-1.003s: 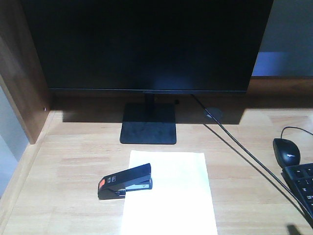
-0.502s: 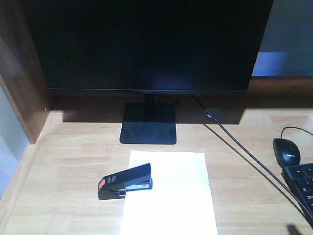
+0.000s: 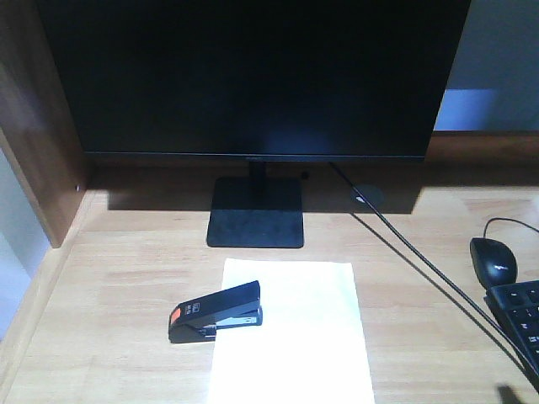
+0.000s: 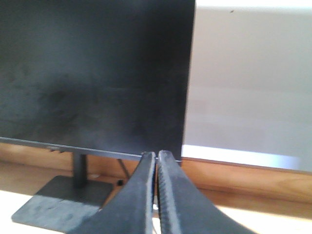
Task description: Grab stapler and paper to desk for stapling
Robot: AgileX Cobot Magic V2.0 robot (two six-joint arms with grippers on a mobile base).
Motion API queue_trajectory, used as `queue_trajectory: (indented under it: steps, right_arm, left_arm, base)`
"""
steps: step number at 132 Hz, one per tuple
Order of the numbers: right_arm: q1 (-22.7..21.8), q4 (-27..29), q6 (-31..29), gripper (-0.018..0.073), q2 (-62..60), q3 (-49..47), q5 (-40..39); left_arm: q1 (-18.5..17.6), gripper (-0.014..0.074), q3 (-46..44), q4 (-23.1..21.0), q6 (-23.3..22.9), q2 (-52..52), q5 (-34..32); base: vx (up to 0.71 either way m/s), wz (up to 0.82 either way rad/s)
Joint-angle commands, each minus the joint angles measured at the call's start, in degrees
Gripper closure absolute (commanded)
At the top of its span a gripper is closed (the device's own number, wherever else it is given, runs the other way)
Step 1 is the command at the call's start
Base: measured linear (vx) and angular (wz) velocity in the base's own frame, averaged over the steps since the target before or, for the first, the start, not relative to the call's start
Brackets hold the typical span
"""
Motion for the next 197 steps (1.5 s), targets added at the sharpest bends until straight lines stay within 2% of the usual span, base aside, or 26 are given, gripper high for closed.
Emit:
queue_trajectory:
  steps: [1, 20, 28, 38, 50, 55, 64, 83, 96, 110, 145, 148, 197]
  right_arm:
    - [-0.04, 18.75, -20.14, 0.0566, 0.52, -1.59, 0.18]
    - [-0.04, 50.33, -51.24, 0.0566, 0.52, -1.59, 1.96]
    - [-0.04, 61.42, -61.15, 0.0566, 0.52, -1.59, 2.67]
    - [-0.04, 72.33, -73.21, 0.0566, 0.52, -1.59, 2.81]
    - [-0.04, 81.25, -82.27, 0.0566, 0.52, -1.59, 2.69]
    - [-0.04, 82.91, -84.26, 0.0566, 0.52, -1.59, 2.67]
    - [-0.22, 83.73, -85.95, 0.0566, 0.52, -1.59, 2.64]
    - [-3.43, 82.58, -84.6, 0.0566, 0.41, -1.59, 4.61]
    - [-6.27, 77.78, -80.21, 0.0566, -1.46, 0.3, 4.58]
    - [-6.89, 73.11, -74.23, 0.0566, -5.6, 5.25, 2.66]
    - [-6.83, 68.4, -66.35, 0.0566, -15.08, 15.37, 2.43]
    - [-6.83, 67.97, -65.98, 0.0566, -15.86, 15.23, 4.6]
    - [-6.82, 68.36, -66.35, 0.0566, -15.72, 15.23, 4.31]
  left_arm:
    - [-0.04, 0.0603, 0.55, -0.65, -0.55, -0.88, -4.74]
    - [-0.04, 0.0603, 0.55, -0.65, -0.55, -0.88, -4.74]
    - [-0.04, 0.0603, 0.55, -0.65, -0.55, -0.88, -4.74]
    - [-0.04, 0.0603, 0.55, -0.65, -0.55, -0.88, -4.74]
    - [-0.04, 0.0603, 0.55, -0.65, -0.55, -0.88, -4.74]
    - [-0.04, 0.0603, 0.55, -0.65, -0.55, -0.88, -4.74]
    - [-0.04, 0.0603, 0.55, -0.65, -0.55, -0.88, -4.74]
    - [-0.04, 0.0603, 0.55, -0.65, -0.55, -0.88, -4.74]
    - [-0.04, 0.0603, 0.55, -0.65, -0.55, -0.88, -4.74]
    - [-0.04, 0.0603, 0.55, -0.65, -0.55, -0.88, -4.57]
    - [-0.04, 0.0603, 0.55, -0.65, -0.55, -0.88, -4.43]
    - [-0.04, 0.0603, 0.55, -0.65, -0.55, -0.88, -4.43]
    - [-0.04, 0.0603, 0.55, -0.65, -0.55, -0.88, -4.38]
  base:
    - [0.0, 0.0]
    - [0.0, 0.0]
    - [0.0, 0.0]
    - [0.0, 0.0]
    - [0.0, 0.0]
    - [0.0, 0.0]
    - [0.0, 0.0]
    - [0.0, 0.0]
    - [0.0, 0.0]
    - [0.0, 0.0]
    - [0.0, 0.0]
    - [0.0, 0.0]
    - [0.0, 0.0]
